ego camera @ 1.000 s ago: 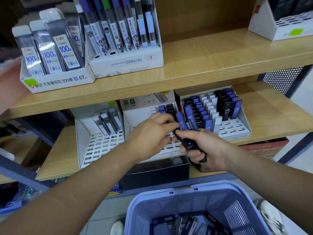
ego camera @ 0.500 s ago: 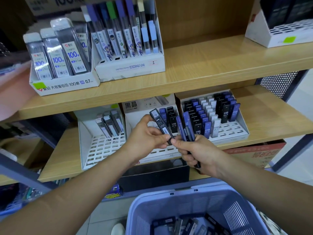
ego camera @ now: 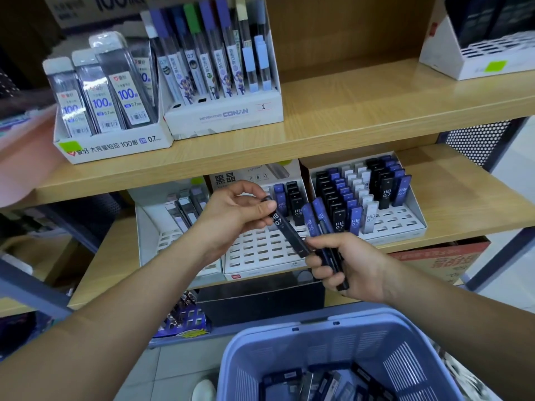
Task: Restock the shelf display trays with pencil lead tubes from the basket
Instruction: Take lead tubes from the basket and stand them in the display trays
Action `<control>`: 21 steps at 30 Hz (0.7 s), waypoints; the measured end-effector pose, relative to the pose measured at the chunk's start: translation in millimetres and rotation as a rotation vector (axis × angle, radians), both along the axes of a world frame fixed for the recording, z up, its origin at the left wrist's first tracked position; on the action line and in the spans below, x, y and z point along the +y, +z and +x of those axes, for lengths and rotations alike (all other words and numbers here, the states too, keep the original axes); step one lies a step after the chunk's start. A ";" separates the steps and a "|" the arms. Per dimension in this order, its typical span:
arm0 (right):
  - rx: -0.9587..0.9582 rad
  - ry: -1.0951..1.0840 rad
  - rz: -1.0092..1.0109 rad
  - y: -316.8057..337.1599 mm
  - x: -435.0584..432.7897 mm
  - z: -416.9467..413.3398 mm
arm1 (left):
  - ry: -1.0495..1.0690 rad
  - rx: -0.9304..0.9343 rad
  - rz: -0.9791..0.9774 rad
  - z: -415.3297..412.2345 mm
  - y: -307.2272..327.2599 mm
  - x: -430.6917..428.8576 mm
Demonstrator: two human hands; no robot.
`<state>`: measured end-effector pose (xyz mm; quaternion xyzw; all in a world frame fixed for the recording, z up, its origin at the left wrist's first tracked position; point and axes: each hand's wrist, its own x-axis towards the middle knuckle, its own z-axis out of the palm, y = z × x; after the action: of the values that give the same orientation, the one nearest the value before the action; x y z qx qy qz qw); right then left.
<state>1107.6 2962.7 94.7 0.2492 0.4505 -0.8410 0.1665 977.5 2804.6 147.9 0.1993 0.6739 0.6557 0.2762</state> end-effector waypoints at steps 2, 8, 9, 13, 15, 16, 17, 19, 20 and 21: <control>-0.023 -0.037 0.003 1.3 -0.6 -0.1 | 0.073 0.062 -0.061 0.8 -1.7 4.0; 0.029 -0.079 0.143 -1.5 -2.3 0.2 | 0.090 0.101 -0.142 2.0 -2.9 5.1; 0.031 -0.079 0.173 -2.7 -2.3 -0.2 | 0.062 0.124 -0.184 2.0 -3.4 4.9; -0.009 -0.059 0.377 -7.0 1.6 1.3 | 0.091 0.314 -0.319 -0.8 -6.7 5.4; -0.031 -0.051 0.460 -9.3 5.3 3.6 | 0.155 0.417 -0.331 -6.5 -9.3 4.8; -0.034 -0.062 0.483 -10.7 7.2 4.9 | 0.174 0.468 -0.339 -9.0 -11.4 4.8; -0.031 -0.079 0.499 -12.1 8.9 6.8 | 0.181 0.526 -0.359 -11.1 -13.8 5.3; -0.025 -0.097 0.525 -15.9 12.4 10.5 | 0.171 0.650 -0.426 -12.7 -17.7 7.1; -0.021 -0.086 0.544 -17.2 14.0 12.3 | 0.167 0.688 -0.445 -12.8 -18.2 8.1; -0.015 -0.061 0.569 -17.3 15.7 14.1 | 0.159 0.698 -0.446 -13.1 -17.6 9.4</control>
<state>1121.7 2978.4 77.4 0.3058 0.6595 -0.6834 0.0677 964.4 2814.0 130.3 0.2919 0.8658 0.4061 0.0164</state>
